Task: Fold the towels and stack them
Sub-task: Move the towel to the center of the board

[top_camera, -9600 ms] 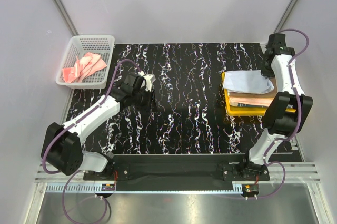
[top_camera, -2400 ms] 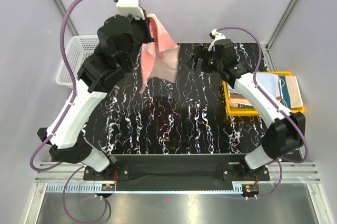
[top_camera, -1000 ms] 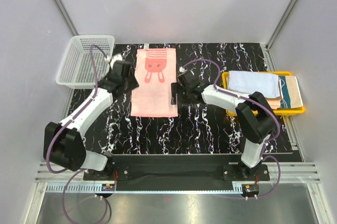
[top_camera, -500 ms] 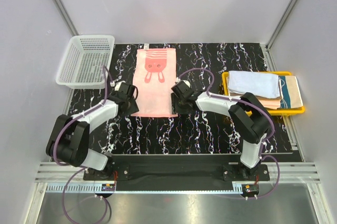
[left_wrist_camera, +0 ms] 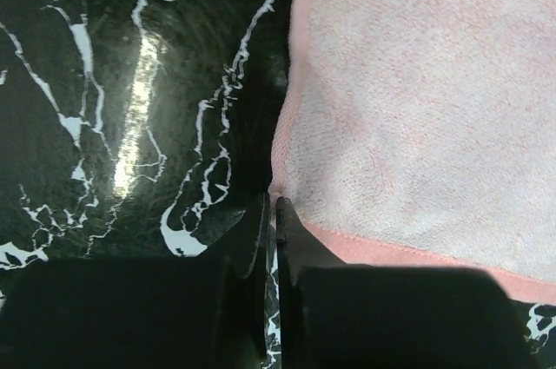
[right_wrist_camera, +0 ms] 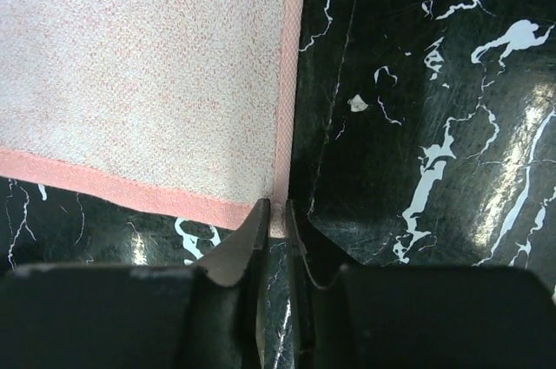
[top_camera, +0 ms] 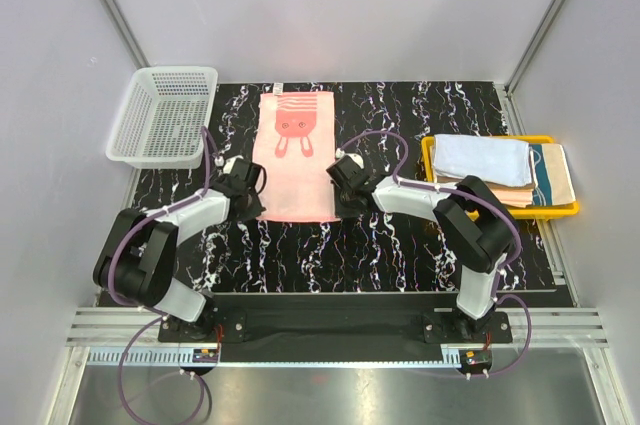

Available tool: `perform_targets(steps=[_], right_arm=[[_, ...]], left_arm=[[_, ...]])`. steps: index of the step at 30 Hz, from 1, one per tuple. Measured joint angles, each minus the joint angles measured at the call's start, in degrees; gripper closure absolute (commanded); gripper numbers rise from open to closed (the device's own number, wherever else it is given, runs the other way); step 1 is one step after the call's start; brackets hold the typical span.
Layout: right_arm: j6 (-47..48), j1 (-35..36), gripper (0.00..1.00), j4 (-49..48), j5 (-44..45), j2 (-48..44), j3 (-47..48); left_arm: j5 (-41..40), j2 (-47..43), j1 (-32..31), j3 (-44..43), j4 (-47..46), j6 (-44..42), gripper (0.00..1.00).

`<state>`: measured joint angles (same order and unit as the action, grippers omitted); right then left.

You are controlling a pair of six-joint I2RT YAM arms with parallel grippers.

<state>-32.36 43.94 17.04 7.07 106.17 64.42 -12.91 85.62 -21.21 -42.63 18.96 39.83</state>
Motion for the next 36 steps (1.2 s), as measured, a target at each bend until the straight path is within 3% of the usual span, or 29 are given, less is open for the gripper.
perform_targets(steps=[6,14,22,25,27,30,31,32,34,35,36], right_arm=[[0.15,0.00,0.87,0.20,-0.07,-1.90,-2.21],[-0.74,1.03,0.88,6.40,-0.66,-13.46,-11.06],[-6.54,11.47,0.88,11.58,-1.60,-24.44,-15.37],[-9.53,15.67,0.81,12.35,-2.19,-25.77,-17.31],[-10.69,16.44,0.68,13.09,-1.90,-25.86,-18.16],[-10.47,16.00,0.64,15.82,0.68,-24.98,-17.05],[-9.73,15.43,0.64,16.55,1.42,-24.20,-15.78],[-8.74,14.34,0.64,17.11,1.53,-23.12,-13.92],[-6.27,10.54,0.61,16.61,0.81,-21.42,-10.32],[-5.01,7.61,0.59,16.17,0.37,-20.50,-8.02],[-3.39,4.42,0.59,15.50,-0.17,-19.41,-5.35]], left_arm=[[1.31,-0.74,-4.07,0.04,1.01,0.76,1.00],[3.74,-7.96,-12.63,1.25,6.16,4.85,1.00],[8.35,-21.07,-17.31,8.74,11.17,11.78,1.00],[9.07,-22.86,-17.70,9.84,14.21,12.85,1.00],[9.05,-23.21,-17.70,9.84,15.63,12.94,1.00],[9.38,-23.28,-17.68,9.81,17.46,12.72,1.00],[9.66,-23.28,-17.68,9.81,17.94,12.63,0.94],[9.94,-23.23,-17.68,9.81,18.49,12.28,0.80],[10.21,-22.77,-17.68,9.33,19.93,10.95,0.69],[10.21,-22.23,-17.53,8.48,21.14,10.23,0.58],[10.12,-21.66,-17.25,7.08,22.34,9.27,0.55]])
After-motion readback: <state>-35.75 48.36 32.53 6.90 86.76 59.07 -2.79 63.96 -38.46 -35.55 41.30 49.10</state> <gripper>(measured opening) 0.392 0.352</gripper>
